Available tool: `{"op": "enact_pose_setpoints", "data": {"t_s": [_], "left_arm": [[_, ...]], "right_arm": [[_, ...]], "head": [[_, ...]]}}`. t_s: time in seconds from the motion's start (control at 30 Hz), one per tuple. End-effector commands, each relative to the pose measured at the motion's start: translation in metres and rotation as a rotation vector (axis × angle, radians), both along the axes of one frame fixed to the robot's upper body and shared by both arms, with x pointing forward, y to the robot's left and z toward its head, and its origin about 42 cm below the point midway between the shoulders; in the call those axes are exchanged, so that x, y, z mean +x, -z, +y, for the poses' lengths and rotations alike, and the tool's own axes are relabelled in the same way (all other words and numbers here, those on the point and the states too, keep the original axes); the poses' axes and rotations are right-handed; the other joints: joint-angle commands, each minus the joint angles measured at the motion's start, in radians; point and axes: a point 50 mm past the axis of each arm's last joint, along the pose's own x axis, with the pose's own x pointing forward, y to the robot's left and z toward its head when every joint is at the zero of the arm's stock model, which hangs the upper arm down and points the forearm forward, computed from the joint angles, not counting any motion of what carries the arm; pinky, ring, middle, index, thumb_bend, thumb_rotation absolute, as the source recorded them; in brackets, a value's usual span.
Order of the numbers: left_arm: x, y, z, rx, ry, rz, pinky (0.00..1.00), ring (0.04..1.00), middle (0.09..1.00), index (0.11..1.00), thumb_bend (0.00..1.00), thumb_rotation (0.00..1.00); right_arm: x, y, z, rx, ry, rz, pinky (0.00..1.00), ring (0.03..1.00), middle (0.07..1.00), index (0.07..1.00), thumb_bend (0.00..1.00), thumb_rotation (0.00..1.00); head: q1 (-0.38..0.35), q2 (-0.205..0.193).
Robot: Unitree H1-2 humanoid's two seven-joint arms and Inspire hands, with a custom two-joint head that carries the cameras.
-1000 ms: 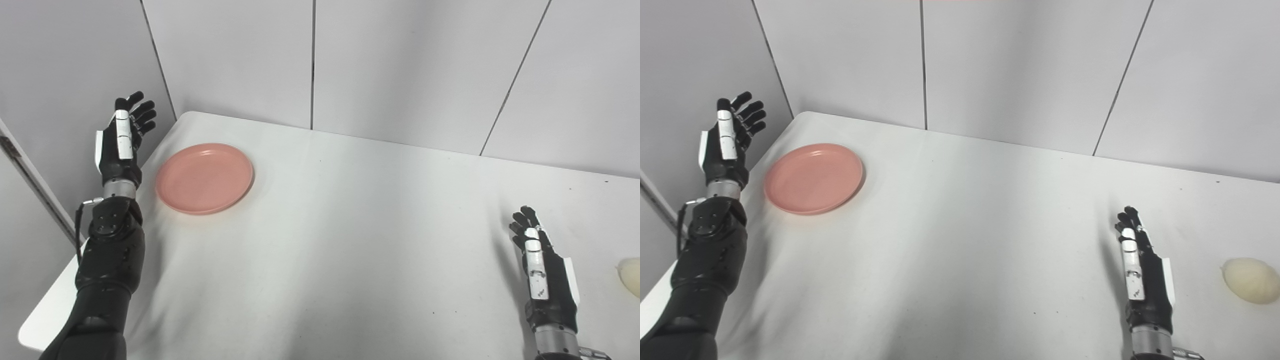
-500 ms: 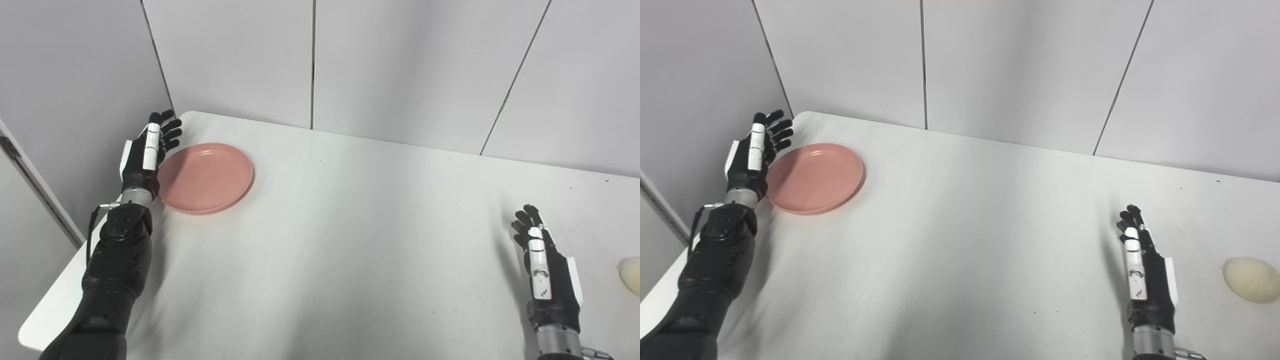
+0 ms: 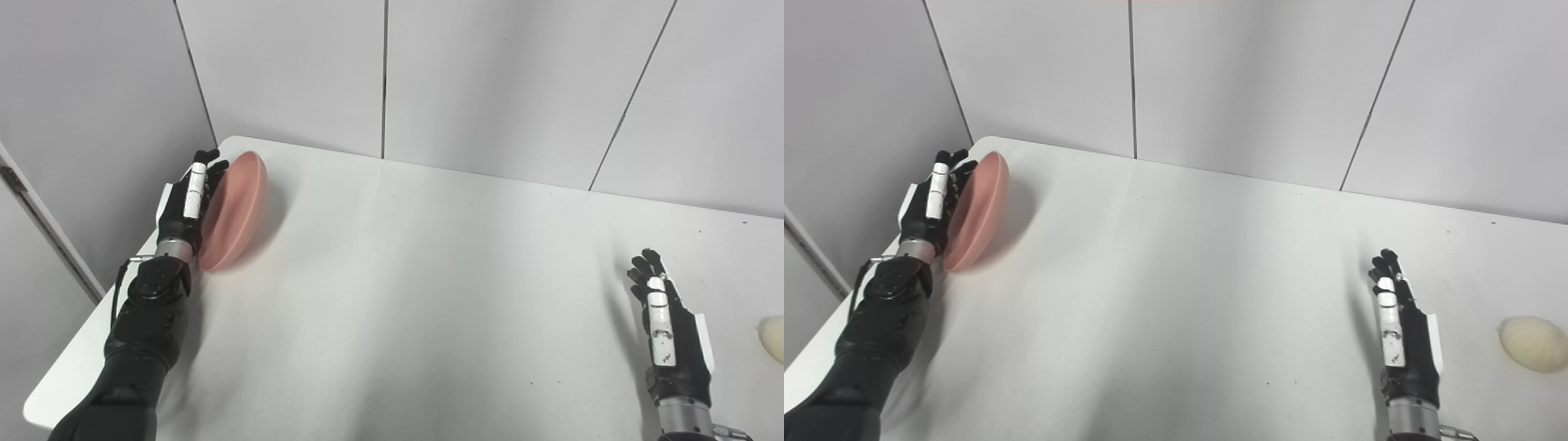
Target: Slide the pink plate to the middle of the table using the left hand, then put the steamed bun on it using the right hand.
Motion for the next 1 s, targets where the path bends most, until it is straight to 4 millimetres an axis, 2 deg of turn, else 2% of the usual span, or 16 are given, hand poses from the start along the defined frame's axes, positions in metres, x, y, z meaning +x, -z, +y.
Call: {"op": "enact_pose_setpoints", "data": {"t_s": [0.0,0.8,0.97], "left_arm": [[0.013,-0.033,0.008,0.032,-0.015,-0.081,0.90,0.874,0.849,0.839,0.82,1.00],[0.012,-0.065,0.002,-0.135,0.015,-0.270,0.87,0.851,0.829,0.818,0.84,1.00],[0.006,-0.071,0.010,-0.114,0.014,-0.254,0.86,0.852,0.827,0.812,0.85,1.00]], "right_arm": [[0.004,-0.015,0.001,-0.004,-0.008,-0.057,0.94,0.906,0.909,0.916,0.27,1.00],[0.002,-0.015,-0.001,-0.005,-0.025,-0.038,0.99,0.938,0.936,0.942,0.26,1.00],[0.002,-0.016,-0.003,-0.004,-0.026,-0.037,0.98,0.927,0.929,0.937,0.24,1.00]], "head": [[0.001,0.002],[0.018,-0.011],[0.031,-0.017]]}}
